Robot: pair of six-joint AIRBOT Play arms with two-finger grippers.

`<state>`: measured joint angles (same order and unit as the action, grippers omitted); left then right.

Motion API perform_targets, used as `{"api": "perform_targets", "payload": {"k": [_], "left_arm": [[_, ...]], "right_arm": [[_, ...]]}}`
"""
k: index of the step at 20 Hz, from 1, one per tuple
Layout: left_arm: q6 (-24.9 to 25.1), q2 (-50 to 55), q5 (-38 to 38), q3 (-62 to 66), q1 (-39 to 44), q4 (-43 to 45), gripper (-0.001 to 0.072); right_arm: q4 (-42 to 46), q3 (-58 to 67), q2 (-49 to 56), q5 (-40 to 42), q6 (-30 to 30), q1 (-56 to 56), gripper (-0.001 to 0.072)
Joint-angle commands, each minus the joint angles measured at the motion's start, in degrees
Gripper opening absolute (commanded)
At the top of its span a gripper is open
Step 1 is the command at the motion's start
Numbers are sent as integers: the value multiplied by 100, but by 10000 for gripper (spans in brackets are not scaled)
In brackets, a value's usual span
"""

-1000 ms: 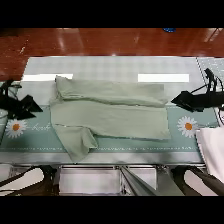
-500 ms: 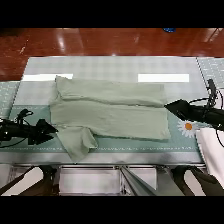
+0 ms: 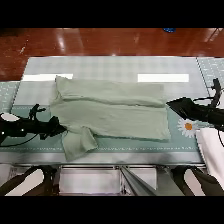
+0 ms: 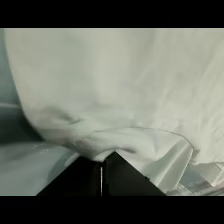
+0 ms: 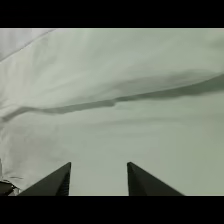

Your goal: Fold the shirts.

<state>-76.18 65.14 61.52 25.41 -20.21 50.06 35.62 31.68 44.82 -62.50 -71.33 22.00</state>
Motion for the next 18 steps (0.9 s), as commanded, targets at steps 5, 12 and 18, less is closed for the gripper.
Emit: {"api": "perform_targets", "payload": {"k": [5,12,18], "left_arm": [[74,-11,450,507,166,-61,21],[70,-9,479,535,166,-61,21],[72,-9,476,535,166,-61,21]], "right_arm": [[2789,-358,-4,-1502,-940,1652,409],[2588,-1093,7,-1478,-905,1635,409],[2096,-1093,870,-1211,-715,1635,407]]}}
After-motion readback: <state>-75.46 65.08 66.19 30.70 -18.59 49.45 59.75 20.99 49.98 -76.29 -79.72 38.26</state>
